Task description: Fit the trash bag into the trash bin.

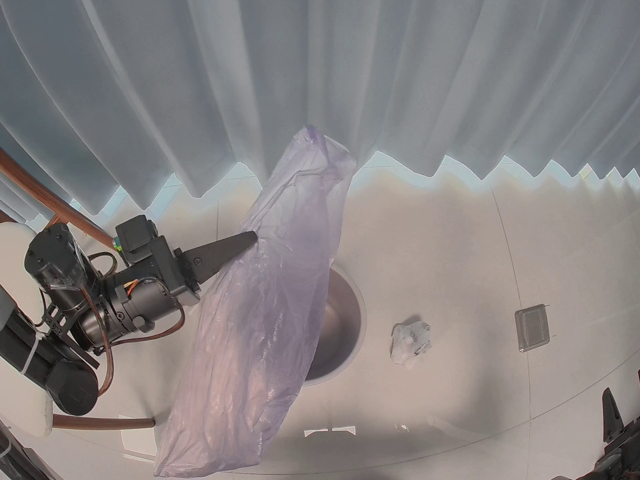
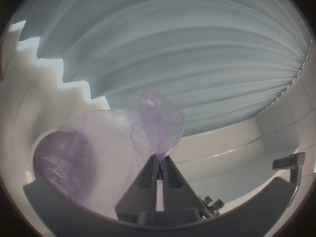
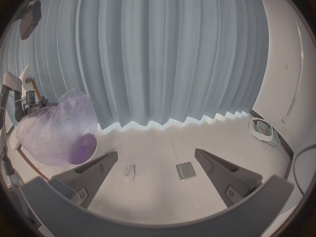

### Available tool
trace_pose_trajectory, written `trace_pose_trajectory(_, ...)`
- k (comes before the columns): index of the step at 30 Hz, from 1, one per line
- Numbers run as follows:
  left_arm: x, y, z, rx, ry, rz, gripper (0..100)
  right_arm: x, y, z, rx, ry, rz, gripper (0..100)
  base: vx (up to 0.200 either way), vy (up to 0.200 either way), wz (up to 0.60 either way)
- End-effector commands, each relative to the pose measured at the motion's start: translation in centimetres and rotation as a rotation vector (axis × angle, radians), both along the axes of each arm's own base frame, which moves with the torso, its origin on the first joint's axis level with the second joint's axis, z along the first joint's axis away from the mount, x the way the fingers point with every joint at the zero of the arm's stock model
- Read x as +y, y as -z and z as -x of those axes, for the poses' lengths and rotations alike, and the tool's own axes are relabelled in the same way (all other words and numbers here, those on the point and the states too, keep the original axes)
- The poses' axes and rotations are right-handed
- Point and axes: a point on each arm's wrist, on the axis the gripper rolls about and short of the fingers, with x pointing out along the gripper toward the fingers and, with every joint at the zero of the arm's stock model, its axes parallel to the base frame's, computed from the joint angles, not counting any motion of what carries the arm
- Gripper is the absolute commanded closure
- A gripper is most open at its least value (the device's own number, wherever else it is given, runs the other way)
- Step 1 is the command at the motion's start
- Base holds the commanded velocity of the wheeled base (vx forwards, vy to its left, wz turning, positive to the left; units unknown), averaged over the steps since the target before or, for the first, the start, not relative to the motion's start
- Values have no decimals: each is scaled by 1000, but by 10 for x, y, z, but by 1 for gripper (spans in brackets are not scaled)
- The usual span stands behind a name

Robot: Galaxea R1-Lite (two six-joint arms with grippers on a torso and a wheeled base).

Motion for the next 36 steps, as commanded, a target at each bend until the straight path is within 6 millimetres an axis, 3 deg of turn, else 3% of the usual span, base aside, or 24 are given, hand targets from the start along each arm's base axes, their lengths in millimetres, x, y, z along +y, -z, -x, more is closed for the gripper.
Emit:
trace_pose_trajectory(1, -24, 13, 5, 39, -25, -8, 100, 0, 5, 0, 4, 0, 1, 0, 0, 0, 0)
trace_pose_trajectory(7, -25, 10, 19, 77, -6, -26, 100, 0, 5, 0, 5, 0, 7, 0, 0, 0, 0)
trace_pose_trajectory(14, -7, -31, 40, 144, -58, -162, 100, 0, 6, 0, 8, 0, 8, 0, 0, 0, 0)
trace_pose_trajectory(21, 0, -22, 32, 97, -125, -269, 100, 0, 5, 0, 3, 2, -3, 0, 0, 0, 0)
trace_pose_trajectory(22, 1, -23, 33, 84, -128, -273, 100, 0, 3, 0, -7, 3, -7, 0, 0, 0, 0)
trace_pose_trajectory(24, 2, -21, 33, 58, -133, -305, 100, 0, -30, 2, -56, -7, -46, 0, 0, 0, 0)
trace_pose_trajectory(25, 3, -20, 33, 38, -138, -325, 100, 0, -47, -4, -30, -18, -78, 0, 0, 0, 0)
trace_pose_trajectory(31, 5, -17, 36, -57, -145, -404, 100, 8, -86, -54, 247, -233, -336, 0, 0, 0, 0)
trace_pose_trajectory(34, 7, -20, 38, -78, -149, -401, 100, 25, -109, -100, 422, -263, -572, 0, 0, 0, 0)
trace_pose_trajectory(36, 7, -21, 40, -81, -148, -399, 100, 34, -111, -127, 525, -258, -633, 0, 0, 0, 0)
